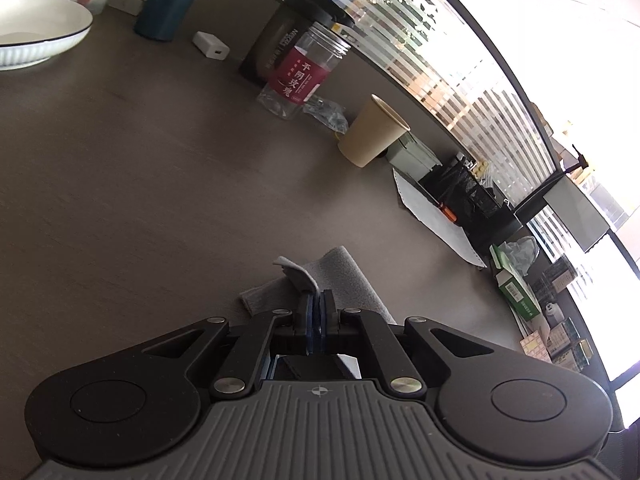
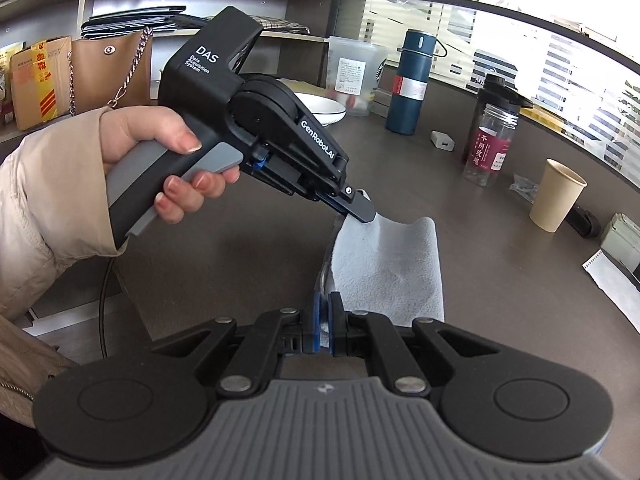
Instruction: Fold towel
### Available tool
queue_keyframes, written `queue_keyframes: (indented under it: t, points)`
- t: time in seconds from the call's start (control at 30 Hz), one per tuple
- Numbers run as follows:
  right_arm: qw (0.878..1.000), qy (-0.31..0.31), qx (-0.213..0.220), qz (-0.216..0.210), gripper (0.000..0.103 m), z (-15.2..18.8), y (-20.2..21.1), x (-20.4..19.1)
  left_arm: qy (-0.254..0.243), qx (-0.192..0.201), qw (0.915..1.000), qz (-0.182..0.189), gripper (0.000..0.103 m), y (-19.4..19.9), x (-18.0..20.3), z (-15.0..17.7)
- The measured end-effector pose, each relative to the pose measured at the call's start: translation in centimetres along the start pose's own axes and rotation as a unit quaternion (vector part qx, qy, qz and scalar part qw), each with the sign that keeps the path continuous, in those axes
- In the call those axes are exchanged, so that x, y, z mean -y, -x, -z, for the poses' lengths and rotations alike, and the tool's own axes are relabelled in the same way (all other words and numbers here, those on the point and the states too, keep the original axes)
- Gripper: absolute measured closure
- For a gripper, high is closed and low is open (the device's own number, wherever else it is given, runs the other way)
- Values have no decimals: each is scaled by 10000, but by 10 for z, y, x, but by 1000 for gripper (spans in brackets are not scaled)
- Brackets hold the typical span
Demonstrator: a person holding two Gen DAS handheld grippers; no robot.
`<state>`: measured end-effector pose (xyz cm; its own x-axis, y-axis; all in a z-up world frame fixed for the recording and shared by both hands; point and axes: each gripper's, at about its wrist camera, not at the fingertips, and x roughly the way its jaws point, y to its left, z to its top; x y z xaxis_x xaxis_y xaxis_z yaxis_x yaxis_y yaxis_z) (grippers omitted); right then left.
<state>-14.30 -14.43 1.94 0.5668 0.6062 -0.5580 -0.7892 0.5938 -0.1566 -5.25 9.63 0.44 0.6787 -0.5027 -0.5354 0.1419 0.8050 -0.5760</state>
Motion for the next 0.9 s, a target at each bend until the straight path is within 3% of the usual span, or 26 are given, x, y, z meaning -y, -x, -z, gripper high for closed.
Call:
queue_keyframes:
  t: [0.4,0.8,0.9]
  points:
    - [9998,155,-120,34,96,1,-9,-8,-109,48,9998,-178,93,-4,-5,-3]
    - [9998,-8,161,-115,92,-1,9,0,-294,228,9985,-407,87,3,-7,-9]
    - [9997,-140,168,77,92,-1,10,9,-324,277,9976,-539,87,7,-7,-9]
